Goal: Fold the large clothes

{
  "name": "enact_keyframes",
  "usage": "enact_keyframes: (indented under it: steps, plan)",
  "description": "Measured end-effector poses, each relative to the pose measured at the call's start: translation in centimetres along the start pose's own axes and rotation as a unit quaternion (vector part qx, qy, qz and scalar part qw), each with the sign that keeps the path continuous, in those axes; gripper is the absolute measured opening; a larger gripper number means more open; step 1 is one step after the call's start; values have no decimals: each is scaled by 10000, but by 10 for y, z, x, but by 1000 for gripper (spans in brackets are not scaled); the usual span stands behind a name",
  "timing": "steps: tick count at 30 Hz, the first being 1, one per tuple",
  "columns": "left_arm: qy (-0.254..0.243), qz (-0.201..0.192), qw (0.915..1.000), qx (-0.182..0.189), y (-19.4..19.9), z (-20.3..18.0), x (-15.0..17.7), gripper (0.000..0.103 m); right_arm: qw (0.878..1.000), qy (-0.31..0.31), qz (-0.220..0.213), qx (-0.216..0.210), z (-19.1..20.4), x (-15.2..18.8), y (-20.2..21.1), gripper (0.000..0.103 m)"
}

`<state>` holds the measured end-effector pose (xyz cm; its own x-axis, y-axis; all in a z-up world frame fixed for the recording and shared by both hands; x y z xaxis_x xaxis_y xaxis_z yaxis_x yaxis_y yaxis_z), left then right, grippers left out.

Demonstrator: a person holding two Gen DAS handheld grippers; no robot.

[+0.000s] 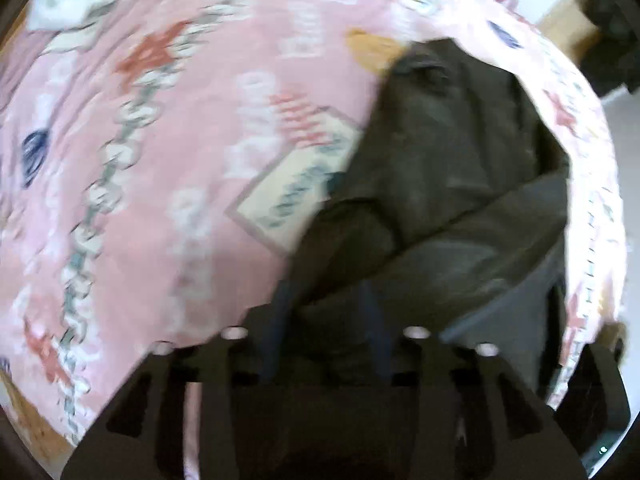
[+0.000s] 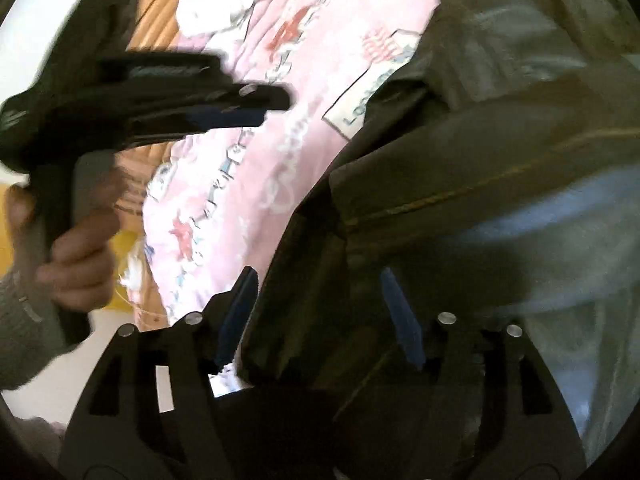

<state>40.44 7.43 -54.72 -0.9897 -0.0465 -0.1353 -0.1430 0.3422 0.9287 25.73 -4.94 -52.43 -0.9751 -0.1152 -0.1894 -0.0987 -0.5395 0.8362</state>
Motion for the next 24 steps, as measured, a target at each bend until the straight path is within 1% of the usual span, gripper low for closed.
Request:
enact_keyframes:
  steps: [1,3,5,6,7,8,10,11,12,14,15,16,17,18,19,20,21,22,23,24]
  plan:
    - [-35,93,9999,112,-3,-17,5,44,9998,-180,-97,2,-8,-1,14,64]
    - [-91,280,9985,451,-18,-43,7,44,9973,-557,-386,271,-39,-11,50,64]
    - [-165,418,9969,647,-30,-71,12,44,9877,-1012,-887,796,-95,-30,99,64]
    - [-259,495,9963,652,-40,-86,16,44,9818,-1198,-1072,1012,-118,-41,116,64]
    - [-308,515,9966,558,-48,-95,23,44,9728,-1427,-1286,1297,-151,-55,138,64]
    - [-343,547,9972,383,-63,-97,27,44,9622,-1643,-1425,1640,-188,-71,157,64]
    - [-333,767,9965,-90,-90,-93,39,42,9428,-2016,-1433,2236,-250,-102,179,64]
    - [-253,896,9953,-276,-102,-87,46,40,9391,-2130,-1406,2302,-276,-121,186,64]
    - [-94,1065,9931,-491,-115,-74,57,37,9360,-2191,-1360,2395,-295,-136,188,64]
    - [97,1215,9902,-677,-125,-57,73,36,9232,-2272,-1058,2912,-344,-175,186,64]
    - [153,1246,9893,-743,-127,-49,80,35,9196,-2235,-985,3076,-357,-187,184,64]
    - [141,1263,9888,-783,-128,-46,85,33,9210,-2118,-849,3156,-369,-203,178,64]
    - [109,1266,9880,-876,-128,-42,89,27,9236,-2003,-706,3191,-378,-214,174,64]
    - [132,1266,9869,-995,-128,-37,93,23,9270,-1868,-503,3212,-384,-227,163,64]
    - [173,1270,9865,-1015,-127,-35,96,20,9354,-1678,-197,3107,-383,-237,147,64]
    - [170,1282,9858,-1071,-127,-32,100,14,9386,-1442,123,3131,-380,-242,130,64]
    - [176,1312,9850,-1110,-128,-30,103,9,9360,-1243,367,3273,-380,-243,122,64]
    - [211,1309,9846,-1138,-128,-29,105,8,9274,-934,653,3563,-380,-245,110,64]
    - [226,1297,9842,-1185,-128,-27,108,7,9229,-643,746,3723,-376,-248,102,63]
    - [205,1297,9836,-1235,-128,-27,109,7,9226,-416,772,3756,-371,-251,96,59]
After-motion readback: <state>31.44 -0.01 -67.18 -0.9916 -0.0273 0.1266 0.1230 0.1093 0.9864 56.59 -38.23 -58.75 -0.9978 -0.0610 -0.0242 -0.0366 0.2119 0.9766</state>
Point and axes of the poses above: each gripper's, at about its wrist camera, not at the fingertips, and y roughly against the way its jaws point, z to its left, x to its underside, the point moved 10 cm from there along -y, roughly the way its jaws point, and after that the axes turned 11 degrees about x, right-handed, at the moved point
